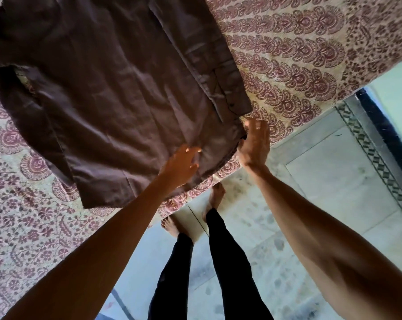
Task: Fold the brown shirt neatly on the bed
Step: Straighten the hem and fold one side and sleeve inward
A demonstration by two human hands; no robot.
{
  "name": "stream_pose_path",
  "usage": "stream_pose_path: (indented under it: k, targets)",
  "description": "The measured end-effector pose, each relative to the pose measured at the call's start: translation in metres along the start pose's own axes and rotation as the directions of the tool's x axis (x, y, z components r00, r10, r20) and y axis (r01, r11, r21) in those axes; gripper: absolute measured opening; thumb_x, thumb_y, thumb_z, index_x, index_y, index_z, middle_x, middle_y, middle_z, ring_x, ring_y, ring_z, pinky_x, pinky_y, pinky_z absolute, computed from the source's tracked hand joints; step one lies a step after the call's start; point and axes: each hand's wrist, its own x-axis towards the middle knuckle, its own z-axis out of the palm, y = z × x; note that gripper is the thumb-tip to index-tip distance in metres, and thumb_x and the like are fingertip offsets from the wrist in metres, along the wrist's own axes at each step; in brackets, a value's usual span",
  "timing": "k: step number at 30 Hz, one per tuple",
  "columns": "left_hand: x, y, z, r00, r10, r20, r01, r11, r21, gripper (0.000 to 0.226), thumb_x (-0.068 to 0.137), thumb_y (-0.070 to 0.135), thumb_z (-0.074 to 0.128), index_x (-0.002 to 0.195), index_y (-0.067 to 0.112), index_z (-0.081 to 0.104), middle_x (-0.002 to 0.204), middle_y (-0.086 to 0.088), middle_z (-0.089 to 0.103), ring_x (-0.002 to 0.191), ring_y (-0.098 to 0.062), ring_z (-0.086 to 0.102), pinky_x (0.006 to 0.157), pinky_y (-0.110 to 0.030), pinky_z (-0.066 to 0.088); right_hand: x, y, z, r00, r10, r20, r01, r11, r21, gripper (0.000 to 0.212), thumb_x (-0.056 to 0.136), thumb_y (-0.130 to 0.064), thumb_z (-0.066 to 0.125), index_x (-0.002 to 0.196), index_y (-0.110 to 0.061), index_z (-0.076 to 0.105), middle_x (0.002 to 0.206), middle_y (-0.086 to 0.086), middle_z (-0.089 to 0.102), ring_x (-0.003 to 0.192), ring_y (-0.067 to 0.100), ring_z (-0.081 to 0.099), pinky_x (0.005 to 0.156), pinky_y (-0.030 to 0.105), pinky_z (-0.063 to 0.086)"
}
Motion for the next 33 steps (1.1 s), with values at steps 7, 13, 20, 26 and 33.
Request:
stream_pose_path:
  k: [7, 13, 20, 26, 33]
  targets:
    - [0.028, 0.022, 0.002, 0.983, 0.003, 0.186, -0.039, 0.981, 0.19, 0.056, 0.084, 0.021, 0.059, 0.137, 0.03, 0.043, 0.125, -0.01, 0.051, 0.102, -0.03, 0.062, 0.084, -0.043, 0.054, 0.029, 0.032, -0.003, 0.98, -0.089, 0.177, 0.08, 0.995, 0.058, 0.026, 0.08, -0.002, 0.06, 0.1, -0.019, 0.063, 0.101, 0.008, 0.065, 0.094, 0.028, 0.061, 0.074, 0.035, 0.048]
    - [0.063, 0.038, -0.031, 0.959, 0.008, 0.283, -0.031, 0.996, 0.078, 0.032, 0.086, 0.005, 0.054, 0.113, 0.017, 0.067, 0.106, -0.005, 0.069, 0.091, -0.019, 0.065, 0.077, -0.024, 0.045, 0.069, 0.026, -0.02, 0.952, -0.082, 0.295, 0.108, 0.992, -0.073, 0.021, 0.081, -0.009, 0.065, 0.101, -0.015, 0.068, 0.104, 0.008, 0.068, 0.096, 0.028, 0.063, 0.079, 0.037, 0.053]
    - [0.118, 0.038, -0.066, 0.973, -0.195, -0.122, 0.169, 0.966, -0.195, 0.033, 0.076, 0.016, 0.05, 0.102, 0.01, 0.069, 0.09, -0.008, 0.072, 0.08, -0.021, 0.065, 0.08, -0.032, 0.052, 0.128, -0.017, -0.004, 0.955, 0.178, 0.236, -0.202, 0.976, 0.078, 0.068, 0.075, -0.05, 0.069, 0.127, -0.011, 0.047, 0.127, 0.013, 0.056, 0.115, 0.032, 0.054, 0.088, 0.043, 0.051]
    - [0.151, 0.046, -0.096, 0.965, -0.208, -0.159, 0.169, 0.959, -0.229, 0.033, 0.077, 0.017, 0.053, 0.107, 0.01, 0.064, 0.099, -0.011, 0.068, 0.081, -0.024, 0.065, 0.08, -0.04, 0.055, 0.146, -0.028, 0.004, 0.932, 0.335, 0.14, -0.355, 0.921, 0.158, 0.023, 0.087, -0.042, 0.058, 0.087, -0.02, 0.064, 0.09, 0.002, 0.069, 0.089, 0.027, 0.064, 0.079, 0.042, 0.053]
    - [0.215, 0.103, -0.158, 0.947, 0.037, -0.32, 0.0, 0.993, 0.115, 0.047, 0.077, 0.025, 0.059, 0.123, 0.023, 0.051, 0.126, -0.012, 0.05, 0.109, -0.036, 0.054, 0.089, -0.049, 0.049, 0.245, -0.023, -0.102, 0.907, 0.363, -0.212, -0.228, 0.849, 0.476, 0.008, 0.094, -0.025, 0.058, 0.097, -0.018, 0.057, 0.082, -0.01, 0.063, 0.06, 0.003, 0.055, 0.057, 0.02, 0.048]
